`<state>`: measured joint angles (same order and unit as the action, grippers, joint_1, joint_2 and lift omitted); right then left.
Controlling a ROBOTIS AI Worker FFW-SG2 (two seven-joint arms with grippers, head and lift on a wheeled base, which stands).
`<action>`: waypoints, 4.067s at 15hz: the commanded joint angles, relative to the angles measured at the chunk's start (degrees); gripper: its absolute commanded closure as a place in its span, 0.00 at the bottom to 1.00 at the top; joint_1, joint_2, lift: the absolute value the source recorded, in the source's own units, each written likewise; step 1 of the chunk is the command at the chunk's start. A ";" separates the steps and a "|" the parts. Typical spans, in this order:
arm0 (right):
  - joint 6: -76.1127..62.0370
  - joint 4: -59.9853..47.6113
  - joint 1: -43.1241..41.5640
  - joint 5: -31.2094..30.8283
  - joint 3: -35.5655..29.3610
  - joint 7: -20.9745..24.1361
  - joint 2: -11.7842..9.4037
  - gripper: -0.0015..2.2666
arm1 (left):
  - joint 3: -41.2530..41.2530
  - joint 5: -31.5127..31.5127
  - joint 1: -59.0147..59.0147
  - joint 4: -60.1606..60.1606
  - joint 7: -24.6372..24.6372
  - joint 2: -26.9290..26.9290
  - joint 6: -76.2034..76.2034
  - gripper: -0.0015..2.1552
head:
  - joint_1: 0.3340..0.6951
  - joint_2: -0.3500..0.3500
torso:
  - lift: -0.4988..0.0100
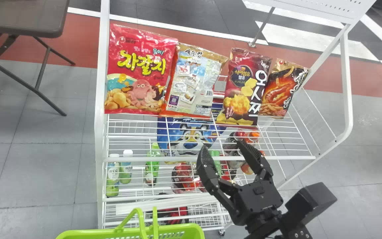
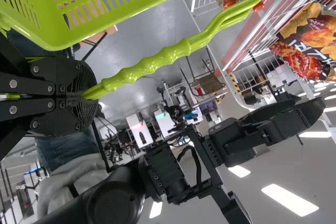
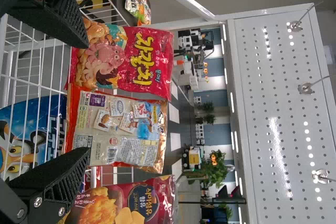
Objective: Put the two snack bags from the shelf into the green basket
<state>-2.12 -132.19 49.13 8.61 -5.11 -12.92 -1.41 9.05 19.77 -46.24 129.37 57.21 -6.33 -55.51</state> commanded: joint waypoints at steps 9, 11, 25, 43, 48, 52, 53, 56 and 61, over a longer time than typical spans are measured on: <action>-0.20 0.09 -0.44 0.01 -0.26 -0.17 -0.09 0.06 | -0.09 0.00 -0.35 0.18 0.18 -0.08 0.18 0.99 | 1.00 0.00 | 0.96; 0.50 1.23 -2.72 -0.34 -0.34 -0.09 -0.09 0.06 | -0.09 -0.08 -0.52 0.27 0.27 -0.08 0.35 0.99 | 1.00 0.00 | 0.96; 17.91 20.22 -32.52 -6.76 2.12 3.69 -1.58 0.06 | -1.93 -0.08 -1.58 1.14 0.71 -0.17 -0.88 0.99 | 1.00 0.00 | 0.96; 14.92 44.92 -53.96 -9.84 3.79 7.30 -2.81 0.07 | -4.66 -0.35 -1.66 1.06 0.71 0.09 -1.05 0.99 | 1.00 0.00 | 0.96; 15.45 46.15 -54.23 -10.45 5.37 9.05 -2.46 0.87 | -5.36 0.36 -1.40 0.88 0.97 0.09 -1.05 0.99 | 1.00 0.00 | 0.96; 15.27 43.51 -52.29 -10.36 5.28 12.92 -2.64 0.88 | -5.27 0.44 -0.87 1.06 0.89 0.09 -1.76 0.99 | 1.00 0.00 | 0.96; 15.45 42.98 -52.03 -10.45 5.19 13.27 -2.64 0.88 | -5.18 0.44 -0.79 1.06 0.89 0.09 -1.76 0.99 | 1.00 0.00 | 0.96; 15.45 42.28 -51.50 -10.28 5.02 14.06 -2.90 0.88 | -5.10 0.44 -0.79 1.06 0.89 0.09 -1.76 0.99 | 1.00 0.00 | 0.96; 15.97 33.23 -45.97 -8.78 4.49 14.42 -2.99 0.88 | -4.92 0.44 -0.87 1.23 0.97 0.09 -1.76 0.99 | 1.00 0.00 | 0.96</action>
<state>13.50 -95.64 1.19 -0.85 -0.33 1.49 -4.39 4.10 20.23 -47.02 130.50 58.15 -6.23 -57.27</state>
